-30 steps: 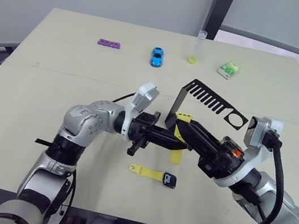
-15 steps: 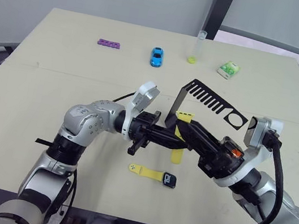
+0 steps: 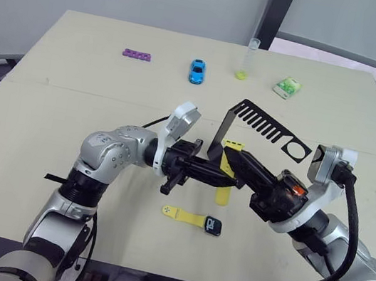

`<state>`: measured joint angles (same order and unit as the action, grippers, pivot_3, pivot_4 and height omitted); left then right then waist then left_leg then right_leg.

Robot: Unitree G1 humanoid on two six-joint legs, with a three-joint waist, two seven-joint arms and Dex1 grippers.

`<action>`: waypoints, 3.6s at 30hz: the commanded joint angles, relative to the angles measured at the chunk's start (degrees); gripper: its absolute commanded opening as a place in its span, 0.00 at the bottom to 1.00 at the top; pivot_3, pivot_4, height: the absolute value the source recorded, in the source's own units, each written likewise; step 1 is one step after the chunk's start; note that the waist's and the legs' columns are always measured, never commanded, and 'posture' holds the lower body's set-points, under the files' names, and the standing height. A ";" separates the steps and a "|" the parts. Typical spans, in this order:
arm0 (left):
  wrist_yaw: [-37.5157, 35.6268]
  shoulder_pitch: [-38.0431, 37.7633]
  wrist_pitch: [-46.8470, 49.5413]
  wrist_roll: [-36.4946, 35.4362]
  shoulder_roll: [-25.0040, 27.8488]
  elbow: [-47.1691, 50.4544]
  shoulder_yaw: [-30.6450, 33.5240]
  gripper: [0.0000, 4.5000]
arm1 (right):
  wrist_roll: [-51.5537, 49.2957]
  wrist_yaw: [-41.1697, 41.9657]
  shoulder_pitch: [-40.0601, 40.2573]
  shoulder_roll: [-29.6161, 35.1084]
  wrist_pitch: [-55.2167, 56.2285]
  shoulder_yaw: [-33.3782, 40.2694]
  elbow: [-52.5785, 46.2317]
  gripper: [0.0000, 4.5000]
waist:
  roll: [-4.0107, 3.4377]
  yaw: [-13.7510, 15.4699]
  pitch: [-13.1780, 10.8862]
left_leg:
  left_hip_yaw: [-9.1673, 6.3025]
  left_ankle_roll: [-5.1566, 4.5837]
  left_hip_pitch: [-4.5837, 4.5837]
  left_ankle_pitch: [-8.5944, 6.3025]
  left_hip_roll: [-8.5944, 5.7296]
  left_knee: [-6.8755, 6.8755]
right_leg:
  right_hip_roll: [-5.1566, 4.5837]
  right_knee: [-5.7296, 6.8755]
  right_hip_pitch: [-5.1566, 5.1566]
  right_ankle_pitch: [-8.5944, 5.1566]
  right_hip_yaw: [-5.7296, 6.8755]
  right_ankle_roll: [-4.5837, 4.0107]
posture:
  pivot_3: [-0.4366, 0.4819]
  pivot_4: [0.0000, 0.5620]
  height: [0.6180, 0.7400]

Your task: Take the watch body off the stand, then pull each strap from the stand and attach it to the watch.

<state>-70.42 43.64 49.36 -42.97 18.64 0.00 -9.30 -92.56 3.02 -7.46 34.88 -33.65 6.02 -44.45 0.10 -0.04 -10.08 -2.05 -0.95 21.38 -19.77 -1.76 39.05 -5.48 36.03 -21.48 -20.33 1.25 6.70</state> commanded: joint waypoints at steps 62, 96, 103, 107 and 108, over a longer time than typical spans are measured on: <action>5.81 -12.51 -25.23 32.47 8.90 12.66 -20.03 0.99 | 31.79 42.35 40.12 25.75 -7.63 34.23 -14.56 0.00 | 0.05 1.62 -0.04 | -0.05 -0.16 0.09 -0.06 -0.02 0.00 | 0.04 -0.07 0.17 0.04 -0.01 0.07 | 0.48 0.27 1.00; 14.73 -14.44 -24.82 42.59 1.71 9.09 -24.38 0.46 | 50.60 51.34 44.93 17.49 -1.12 28.92 -10.67 0.00 | 0.04 1.62 -0.04 | -0.05 -0.12 -0.05 -0.04 -0.08 0.03 | 0.03 -0.04 0.19 0.04 -0.04 0.08 | 0.48 0.27 1.00; 13.20 -12.50 -22.61 40.40 1.42 6.38 -21.41 0.35 | 51.75 51.12 44.49 17.31 -0.51 29.19 -11.17 0.00 | 0.05 1.66 -0.04 | -0.05 -0.12 -0.06 -0.04 -0.09 0.04 | 0.02 -0.03 0.21 0.04 -0.04 0.08 | 0.48 0.27 1.00; 7.24 -8.74 -12.41 29.71 1.09 4.85 -15.07 0.35 | 56.60 49.55 41.03 17.91 2.33 26.53 -11.85 0.00 | 0.05 1.44 -0.04 | -0.03 -0.11 -0.06 -0.03 -0.09 0.07 | 0.04 -0.01 0.19 0.04 -0.04 0.08 | 0.48 0.27 1.00; 5.48 -7.90 -9.83 27.12 1.35 4.77 -13.91 0.35 | 58.09 49.12 39.98 17.95 3.18 25.49 -11.88 0.00 | 0.04 1.33 -0.04 | -0.03 -0.09 -0.06 -0.02 -0.09 0.07 | 0.05 0.00 0.17 0.04 -0.04 0.08 | 0.48 0.27 1.00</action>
<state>-61.84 34.42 36.00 -10.71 20.16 3.53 -25.81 -36.41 53.25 33.36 52.90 -32.59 32.44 -54.34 0.14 1.29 -10.12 -2.09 -1.04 21.32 -19.79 -1.85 39.12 -5.42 36.05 -21.35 -20.30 1.19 6.77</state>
